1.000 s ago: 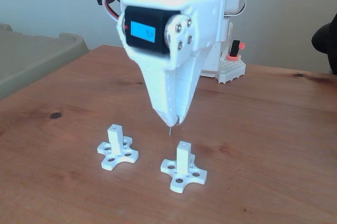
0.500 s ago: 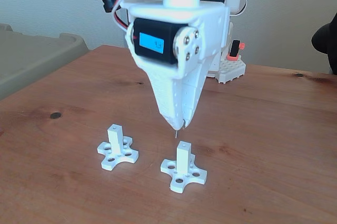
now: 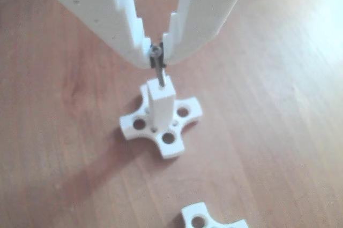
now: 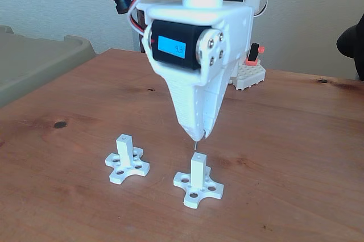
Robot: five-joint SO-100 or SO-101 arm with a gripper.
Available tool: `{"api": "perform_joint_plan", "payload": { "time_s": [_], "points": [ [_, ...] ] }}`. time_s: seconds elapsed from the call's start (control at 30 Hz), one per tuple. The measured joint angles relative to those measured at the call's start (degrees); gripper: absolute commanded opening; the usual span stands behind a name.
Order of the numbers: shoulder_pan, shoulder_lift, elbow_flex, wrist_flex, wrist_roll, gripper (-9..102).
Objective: Grab the screw and set it in the hole.
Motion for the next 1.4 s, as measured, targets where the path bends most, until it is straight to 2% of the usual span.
{"api": "perform_joint_plan", "payload": {
  "time_s": [1.4],
  "points": [
    [-0.9, 0.0, 1.2, -1.8, 0.6, -4]
  ]
}}
